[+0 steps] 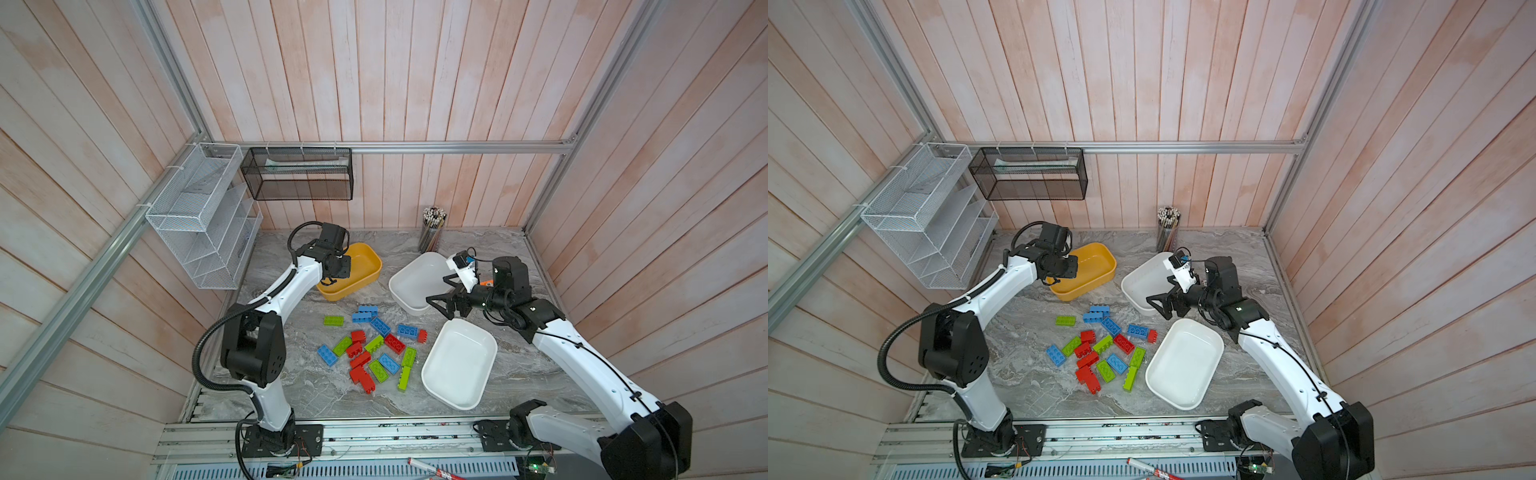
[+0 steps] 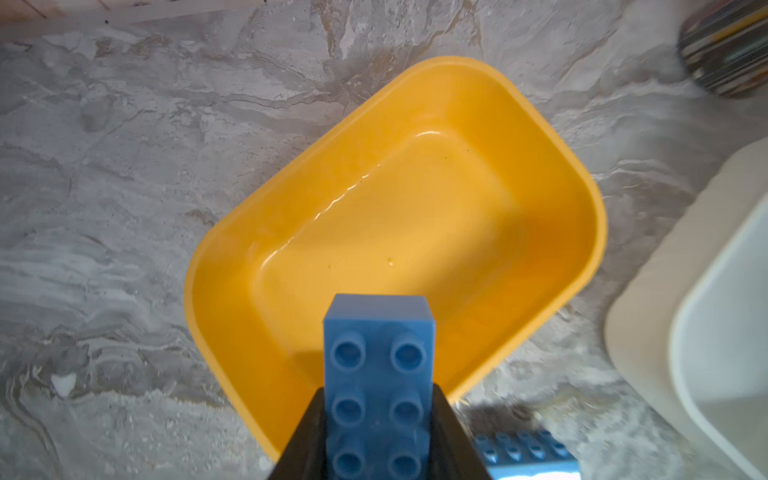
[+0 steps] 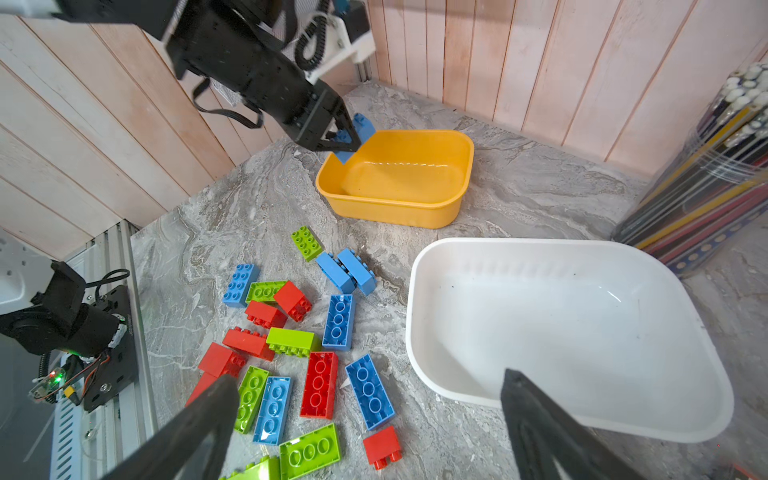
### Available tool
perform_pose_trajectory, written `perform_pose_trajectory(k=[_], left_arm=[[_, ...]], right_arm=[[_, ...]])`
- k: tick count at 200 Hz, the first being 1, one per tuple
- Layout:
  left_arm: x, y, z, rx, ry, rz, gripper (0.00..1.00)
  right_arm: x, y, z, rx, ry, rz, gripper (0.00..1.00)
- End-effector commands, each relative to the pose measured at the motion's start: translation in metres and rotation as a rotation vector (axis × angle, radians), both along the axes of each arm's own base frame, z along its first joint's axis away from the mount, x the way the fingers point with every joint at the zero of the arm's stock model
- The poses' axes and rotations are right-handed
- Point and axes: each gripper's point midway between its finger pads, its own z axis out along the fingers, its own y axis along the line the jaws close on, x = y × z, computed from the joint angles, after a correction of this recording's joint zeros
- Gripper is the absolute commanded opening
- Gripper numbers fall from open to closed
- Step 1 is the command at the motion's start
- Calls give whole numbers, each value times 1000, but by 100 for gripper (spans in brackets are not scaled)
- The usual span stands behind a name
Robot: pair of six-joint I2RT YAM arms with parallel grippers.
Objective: Sort the legos into containers by color
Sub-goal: 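Carry the blue brick into the yellow tub and open the left gripper, then move the left gripper back to the pile and grasp a lime-green brick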
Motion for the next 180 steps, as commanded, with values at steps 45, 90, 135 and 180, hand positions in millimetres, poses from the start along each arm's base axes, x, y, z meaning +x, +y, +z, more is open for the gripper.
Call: perform_pose_trajectory(k=[45, 90, 135, 180], left_arm=[[31, 22, -53, 151, 59, -169, 29], [30, 35, -84, 183, 120, -168, 32], [28, 20, -44, 67, 45, -163, 64], [-12, 18, 8, -70, 17, -45, 79]], right_arm=[[2, -1, 0, -10, -9, -9, 98], [4, 0, -6, -16, 12, -13, 98], [4, 0, -6, -19, 19, -10, 98], [0, -2, -4, -27, 15, -10, 98]])
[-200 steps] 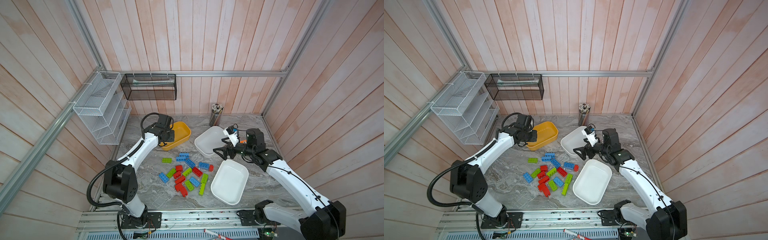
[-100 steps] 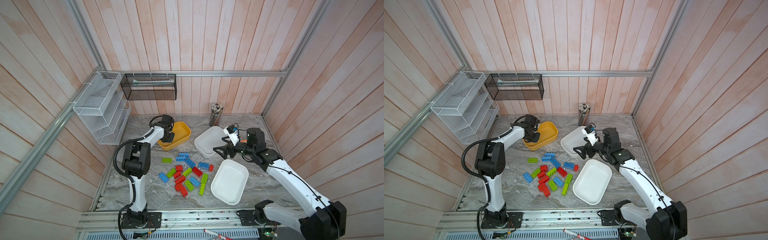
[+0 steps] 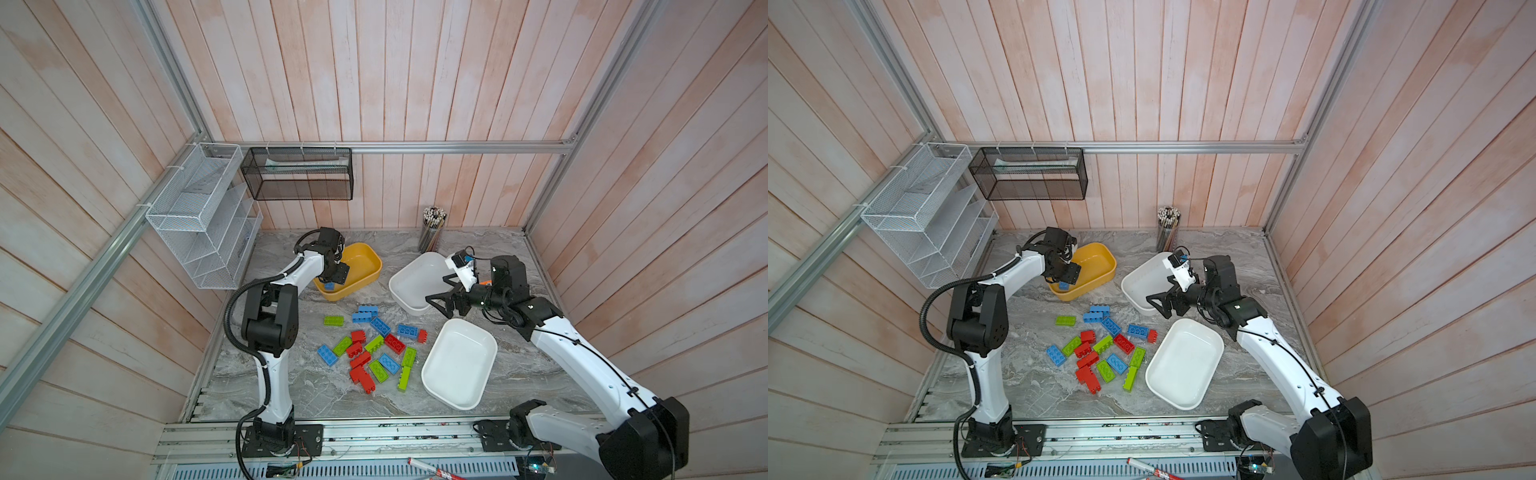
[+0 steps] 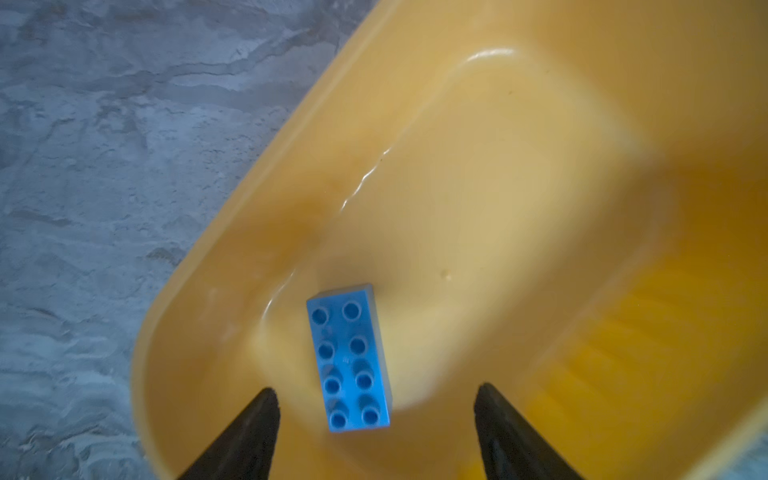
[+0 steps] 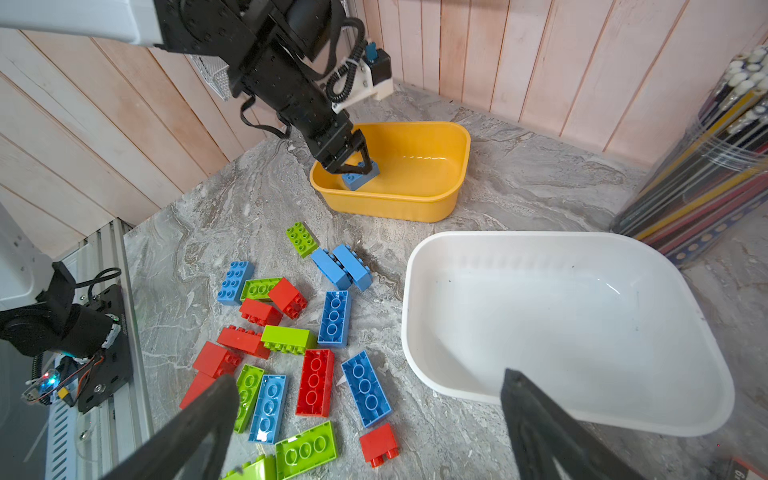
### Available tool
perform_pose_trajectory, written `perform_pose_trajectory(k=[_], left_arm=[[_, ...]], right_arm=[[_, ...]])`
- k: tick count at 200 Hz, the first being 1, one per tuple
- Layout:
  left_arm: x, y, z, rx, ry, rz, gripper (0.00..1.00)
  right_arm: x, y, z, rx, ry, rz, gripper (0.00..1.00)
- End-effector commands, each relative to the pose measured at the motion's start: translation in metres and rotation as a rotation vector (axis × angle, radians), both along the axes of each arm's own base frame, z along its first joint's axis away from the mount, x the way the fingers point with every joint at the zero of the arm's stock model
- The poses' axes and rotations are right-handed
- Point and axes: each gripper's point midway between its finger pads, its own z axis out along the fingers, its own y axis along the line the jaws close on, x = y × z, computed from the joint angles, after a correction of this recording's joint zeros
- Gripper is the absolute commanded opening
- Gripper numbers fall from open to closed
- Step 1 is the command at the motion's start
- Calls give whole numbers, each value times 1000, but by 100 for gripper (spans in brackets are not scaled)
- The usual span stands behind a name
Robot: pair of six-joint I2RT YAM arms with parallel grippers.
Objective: Sort the legos into containers by color
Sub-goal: 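Move the left gripper back to the pile and grasp a lime-green brick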
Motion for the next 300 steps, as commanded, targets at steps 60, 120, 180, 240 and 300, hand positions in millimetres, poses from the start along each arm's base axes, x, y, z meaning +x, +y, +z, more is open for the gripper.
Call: perform_pose_trajectory(k=[60, 120, 180, 240, 300], left_arm=[[-134, -12, 39, -318, -1, 498, 80], [-185, -1, -3, -486, 59, 892, 81], [-169, -1, -38, -483, 110, 1136, 82], [-145, -5, -52, -505, 95, 1267, 82], [-141, -6, -67, -441, 161, 1309, 77]], right_arm=[[-4, 0, 12, -11, -26, 23, 98], [-6, 2, 9, -5, -22, 38, 98], [-5, 0, 4, -10, -25, 36, 98], [-1, 0, -4, -13, -12, 39, 98], [0, -7, -11, -7, 4, 26, 98]])
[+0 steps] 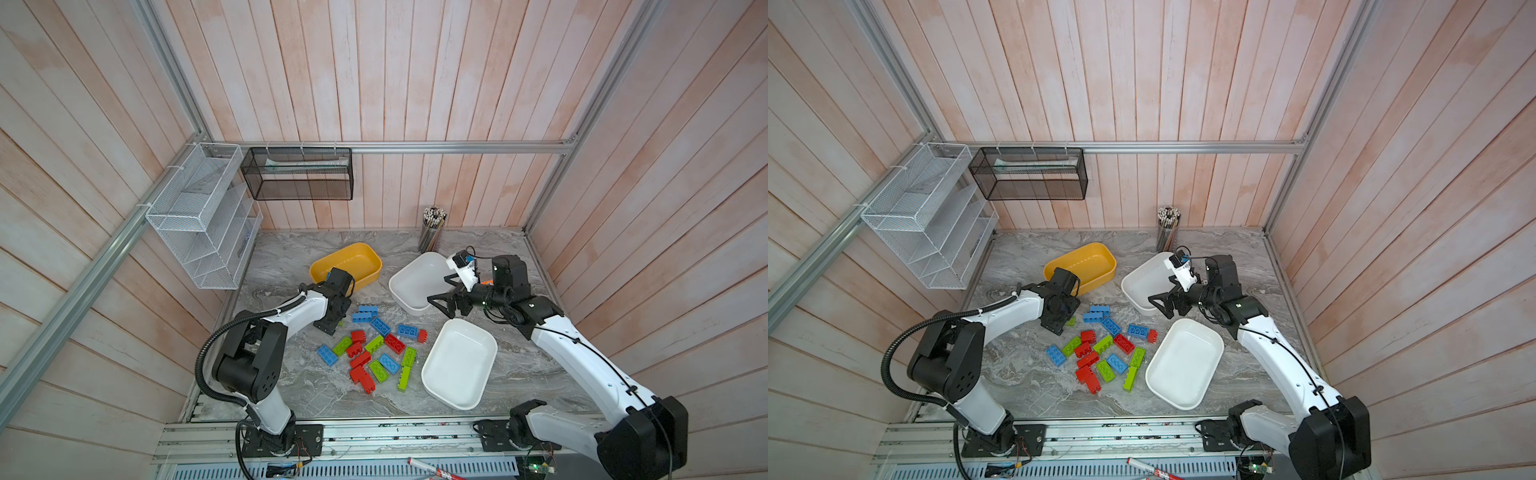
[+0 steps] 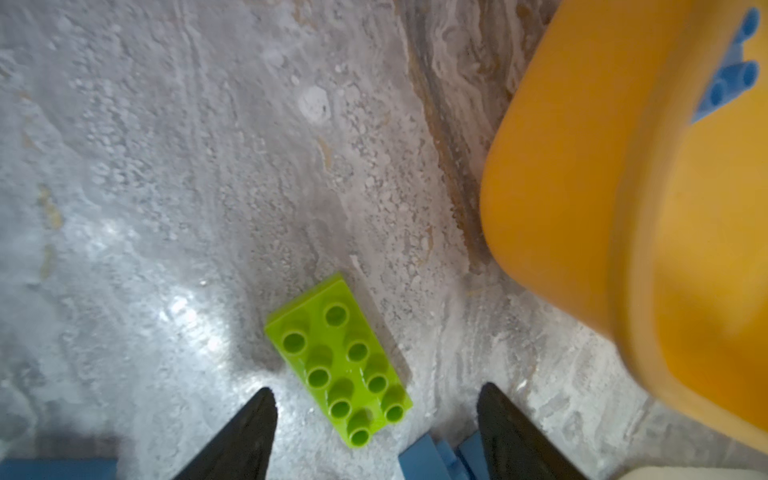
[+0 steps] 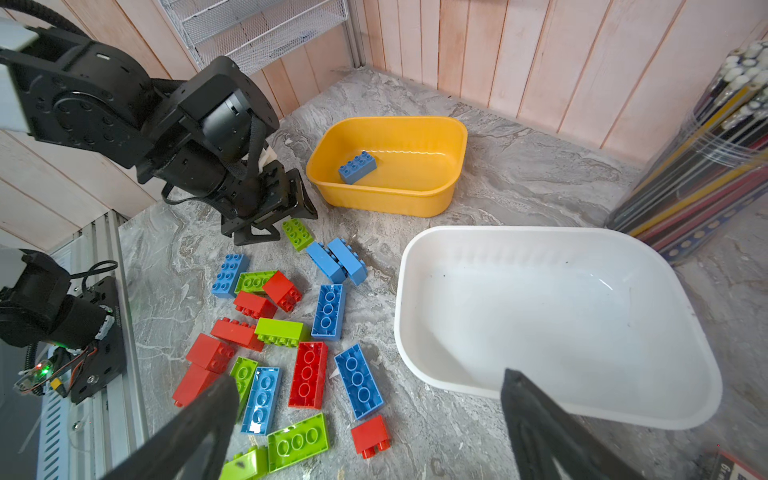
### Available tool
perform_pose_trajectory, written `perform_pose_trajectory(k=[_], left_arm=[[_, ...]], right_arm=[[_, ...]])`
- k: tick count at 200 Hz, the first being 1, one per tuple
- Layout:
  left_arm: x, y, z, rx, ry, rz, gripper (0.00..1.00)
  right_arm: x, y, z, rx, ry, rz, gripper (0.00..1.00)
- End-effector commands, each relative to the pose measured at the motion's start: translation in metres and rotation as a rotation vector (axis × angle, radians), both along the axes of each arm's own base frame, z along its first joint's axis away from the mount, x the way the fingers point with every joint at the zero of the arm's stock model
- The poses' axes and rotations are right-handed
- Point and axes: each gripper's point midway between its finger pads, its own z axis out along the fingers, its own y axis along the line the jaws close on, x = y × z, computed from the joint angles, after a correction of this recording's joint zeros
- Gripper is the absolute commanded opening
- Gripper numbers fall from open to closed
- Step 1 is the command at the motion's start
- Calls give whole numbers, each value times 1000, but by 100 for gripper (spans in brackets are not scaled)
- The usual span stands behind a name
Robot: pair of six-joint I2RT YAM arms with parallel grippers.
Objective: Sort the legos into containers by color
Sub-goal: 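Move the left gripper back to the pile and grasp a lime-green brick, then carry the lime-green brick over and drop it into the white tub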
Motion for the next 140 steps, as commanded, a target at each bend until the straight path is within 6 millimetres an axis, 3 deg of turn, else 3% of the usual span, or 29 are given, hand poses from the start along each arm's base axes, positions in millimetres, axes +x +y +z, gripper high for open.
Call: perform_pose_trajectory(k=[1, 69, 140], left_arm=[[-4, 7, -5, 20, 31, 41, 77], [-11, 17, -15, 83, 136, 55, 71], [-25, 20, -23, 103, 194, 24, 52]], right_arm=[[-2, 0, -5, 8, 5, 21, 98], [-2, -1, -7, 26, 17, 21, 98], [-6, -2, -10, 40, 31, 24, 98]])
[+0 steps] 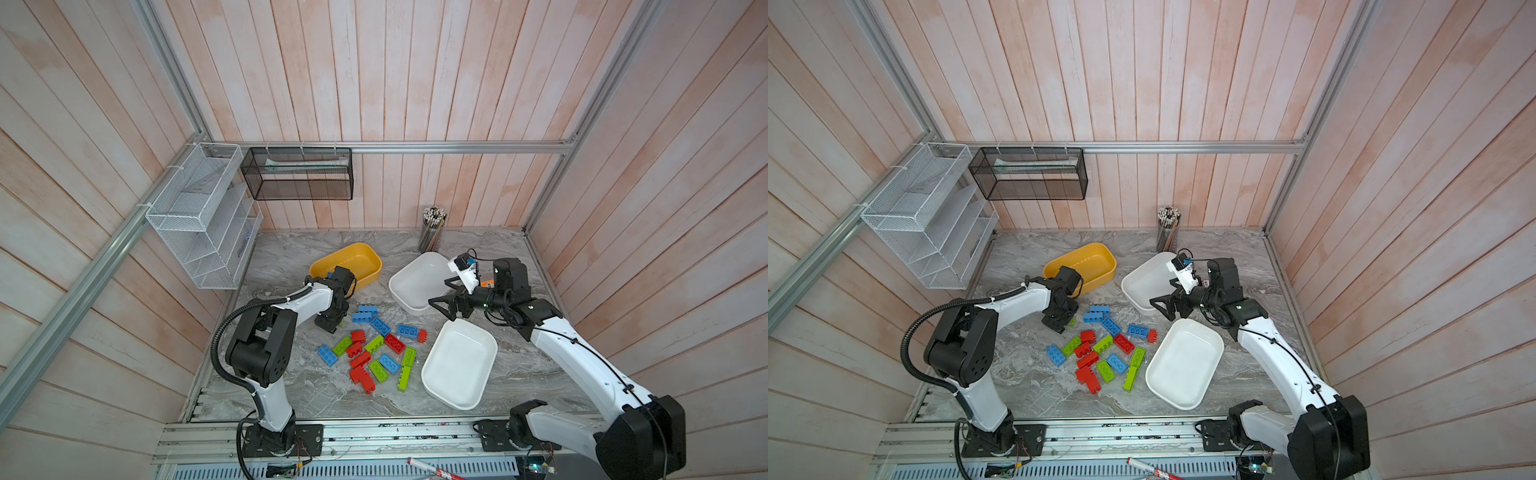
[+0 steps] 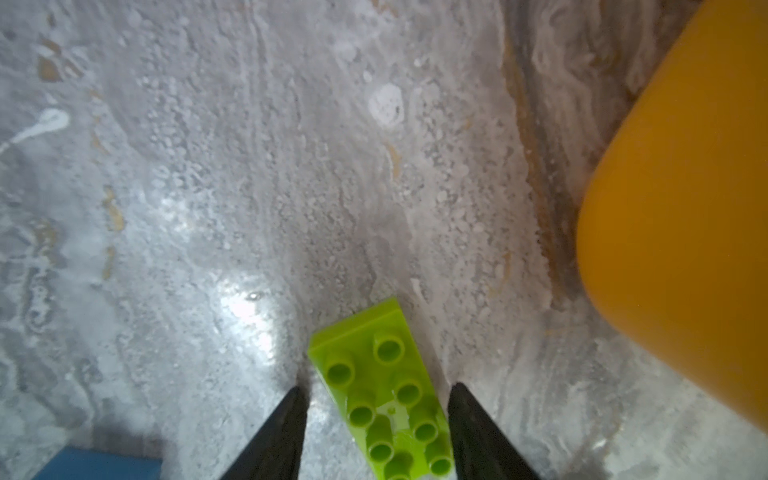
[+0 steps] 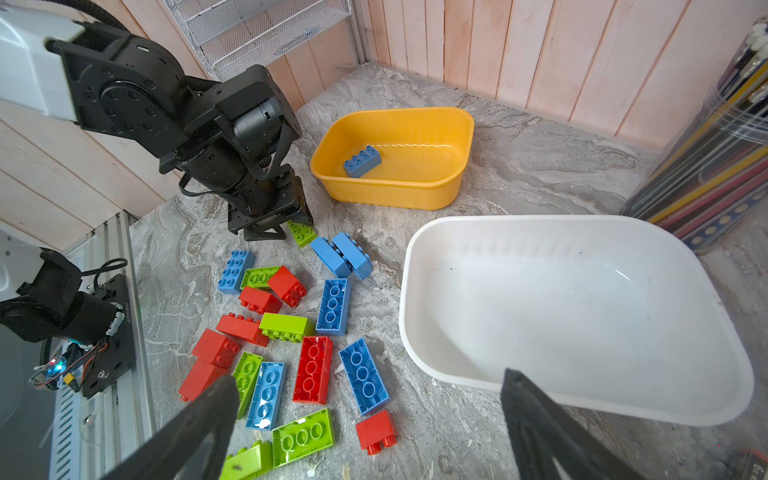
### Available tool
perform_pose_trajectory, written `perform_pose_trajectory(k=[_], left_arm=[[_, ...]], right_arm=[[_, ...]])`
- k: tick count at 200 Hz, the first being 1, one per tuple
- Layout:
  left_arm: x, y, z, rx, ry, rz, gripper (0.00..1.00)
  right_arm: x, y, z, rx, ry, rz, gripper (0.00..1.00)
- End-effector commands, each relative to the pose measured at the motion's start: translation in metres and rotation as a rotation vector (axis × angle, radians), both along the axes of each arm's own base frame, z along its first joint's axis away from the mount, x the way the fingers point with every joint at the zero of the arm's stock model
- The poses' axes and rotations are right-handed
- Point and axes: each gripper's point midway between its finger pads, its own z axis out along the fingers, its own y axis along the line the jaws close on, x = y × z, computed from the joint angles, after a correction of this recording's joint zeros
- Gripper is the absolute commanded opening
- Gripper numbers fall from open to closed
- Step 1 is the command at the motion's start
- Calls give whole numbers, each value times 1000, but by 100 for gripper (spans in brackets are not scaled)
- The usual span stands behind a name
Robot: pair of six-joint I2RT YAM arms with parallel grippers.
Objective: Sort the legos into containers by color
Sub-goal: 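Carry the lime-green brick over and drop it into the white tub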
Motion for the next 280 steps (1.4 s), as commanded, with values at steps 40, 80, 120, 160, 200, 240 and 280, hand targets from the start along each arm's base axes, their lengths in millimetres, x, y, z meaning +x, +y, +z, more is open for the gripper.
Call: perform_pose_trajectory(k=[40, 80, 120, 160, 200, 240, 280], left_arm=[[-21, 11, -11, 38, 53, -17, 43], [-27, 19, -15, 70, 70, -48, 31], [-24, 30, 21, 125, -5, -105, 23], [-26, 33, 78, 169, -131, -223, 22], [-6, -33, 129, 84, -295, -534, 24], [30, -123, 158, 35, -442, -870, 24], [67, -215, 162, 7, -594, -1186, 25]], right_arm=[[-6, -2, 2, 43, 9, 11, 98], [-8, -2, 1, 44, 12, 11, 98], [-11, -3, 3, 64, 13, 9, 98], [-10, -2, 8, 66, 14, 17, 98], [0, -5, 18, 54, 3, 5, 98], [12, -17, 33, 54, -29, -39, 98], [20, -26, 43, 51, -53, -76, 98]])
